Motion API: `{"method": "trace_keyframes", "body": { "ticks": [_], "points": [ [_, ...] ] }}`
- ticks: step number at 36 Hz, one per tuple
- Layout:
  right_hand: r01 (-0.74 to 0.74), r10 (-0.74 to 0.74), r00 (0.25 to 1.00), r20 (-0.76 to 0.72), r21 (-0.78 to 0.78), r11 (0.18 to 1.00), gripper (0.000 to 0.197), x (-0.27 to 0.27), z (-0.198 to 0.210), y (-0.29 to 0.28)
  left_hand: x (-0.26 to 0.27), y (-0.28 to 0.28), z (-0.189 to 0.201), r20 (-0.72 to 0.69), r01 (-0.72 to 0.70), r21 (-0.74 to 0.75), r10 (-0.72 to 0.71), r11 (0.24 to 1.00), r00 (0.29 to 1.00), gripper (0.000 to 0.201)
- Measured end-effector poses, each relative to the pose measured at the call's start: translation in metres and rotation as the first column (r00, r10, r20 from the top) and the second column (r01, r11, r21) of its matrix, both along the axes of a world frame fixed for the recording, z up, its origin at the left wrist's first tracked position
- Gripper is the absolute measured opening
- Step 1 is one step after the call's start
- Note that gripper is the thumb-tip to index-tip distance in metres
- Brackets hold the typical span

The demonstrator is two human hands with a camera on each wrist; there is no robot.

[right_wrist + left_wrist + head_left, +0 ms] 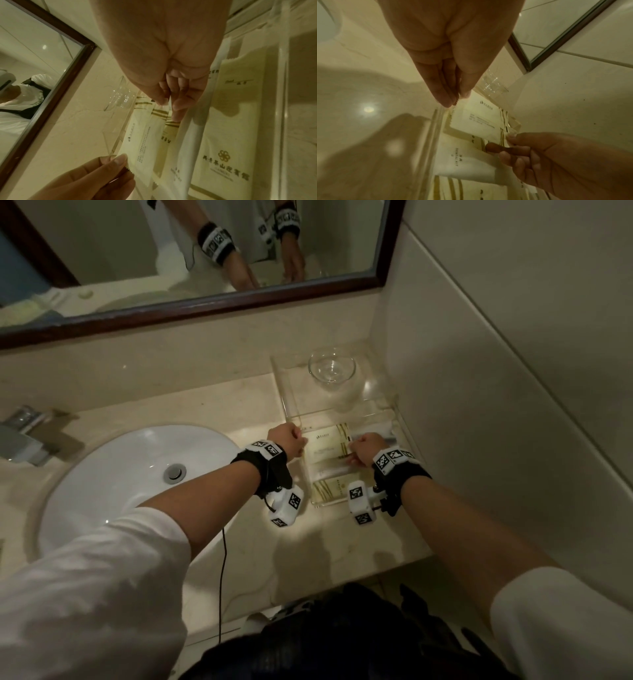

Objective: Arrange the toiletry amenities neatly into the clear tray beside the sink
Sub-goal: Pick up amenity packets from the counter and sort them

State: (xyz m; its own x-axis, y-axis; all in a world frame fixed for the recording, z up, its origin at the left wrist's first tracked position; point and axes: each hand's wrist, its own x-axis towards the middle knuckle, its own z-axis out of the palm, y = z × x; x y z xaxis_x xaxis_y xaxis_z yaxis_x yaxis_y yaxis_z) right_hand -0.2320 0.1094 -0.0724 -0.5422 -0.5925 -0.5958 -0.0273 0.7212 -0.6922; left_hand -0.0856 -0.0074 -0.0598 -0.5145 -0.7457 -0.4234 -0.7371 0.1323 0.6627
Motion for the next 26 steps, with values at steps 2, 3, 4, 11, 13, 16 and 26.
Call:
{"method": "trace_keyframes", "body": {
  "ticks": [2,3,4,11,13,16,26],
  "points": [
    [-0.008,0.008,1.000,-0.004,-0.001,1.000,0.012,0.000,0.001,-0.001,-0.001,-0.001,0.000,0.012,0.013,-0.007,-0.013,1.000,1.000,0.019],
    [-0.007,0.007,1.000,-0.002,-0.002,1.000,0.012,0.000,0.002,-0.001,-0.002,-0.002,0.000,0.017,0.021,-0.006,-0.020,1.000,1.000,0.019],
    [-0.001,0.001,1.000,0.004,-0.005,1.000,0.011,0.000,0.002,-0.002,-0.003,-0.003,-0.001,0.024,0.024,-0.007,-0.023,1.000,0.999,0.021],
    [0.060,-0.055,0.989,0.140,-0.035,0.998,0.009,0.000,0.007,-0.005,-0.006,-0.006,-0.002,0.043,0.010,0.006,-0.010,1.000,0.999,0.021],
    [0.064,-0.058,0.989,0.139,-0.045,0.997,0.011,0.003,0.006,-0.006,-0.006,-0.008,-0.001,0.057,0.008,0.013,-0.009,1.000,0.998,0.018],
    [0.077,-0.069,0.989,0.132,-0.058,0.995,0.008,0.004,0.006,-0.006,-0.007,-0.010,-0.001,0.090,0.007,0.017,-0.008,1.000,0.996,0.021],
    [-0.034,0.039,0.996,-0.074,0.063,0.997,0.013,-0.004,-0.001,0.003,-0.010,-0.013,-0.005,0.151,0.033,0.024,-0.036,0.999,0.988,0.022]
  ]
}}
